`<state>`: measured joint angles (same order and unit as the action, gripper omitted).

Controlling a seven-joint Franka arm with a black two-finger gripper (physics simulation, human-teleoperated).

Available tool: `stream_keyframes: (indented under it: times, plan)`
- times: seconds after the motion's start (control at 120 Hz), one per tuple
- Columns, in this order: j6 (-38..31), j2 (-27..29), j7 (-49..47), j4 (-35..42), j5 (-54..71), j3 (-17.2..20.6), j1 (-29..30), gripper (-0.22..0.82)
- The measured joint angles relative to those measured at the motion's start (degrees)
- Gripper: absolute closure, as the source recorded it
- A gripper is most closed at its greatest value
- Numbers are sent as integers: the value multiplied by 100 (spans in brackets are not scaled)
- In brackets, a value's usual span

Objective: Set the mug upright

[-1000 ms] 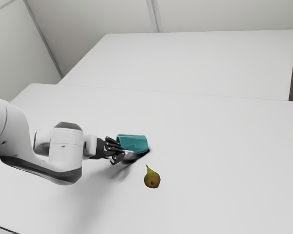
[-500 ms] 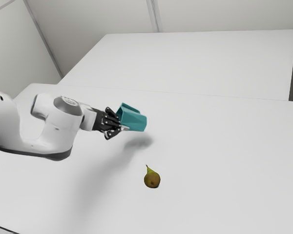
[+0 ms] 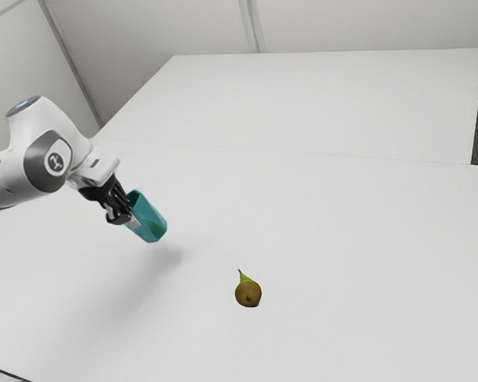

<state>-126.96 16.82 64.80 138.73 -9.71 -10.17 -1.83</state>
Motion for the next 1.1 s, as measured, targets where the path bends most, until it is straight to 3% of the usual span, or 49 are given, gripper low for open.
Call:
stream_keyframes:
  times: [0.233, 0.475, 0.75, 1.1]
  plan:
    - [132, -402, -2029, -194, 507, 6, -260, 79]
    - [158, -900, -3486, -644, 558, -63, -778, 79]
    - [114, -1143, -4577, -757, 535, -64, -1232, 79]
    - [68, -1301, -5403, -724, 603, -64, -1295, 79]
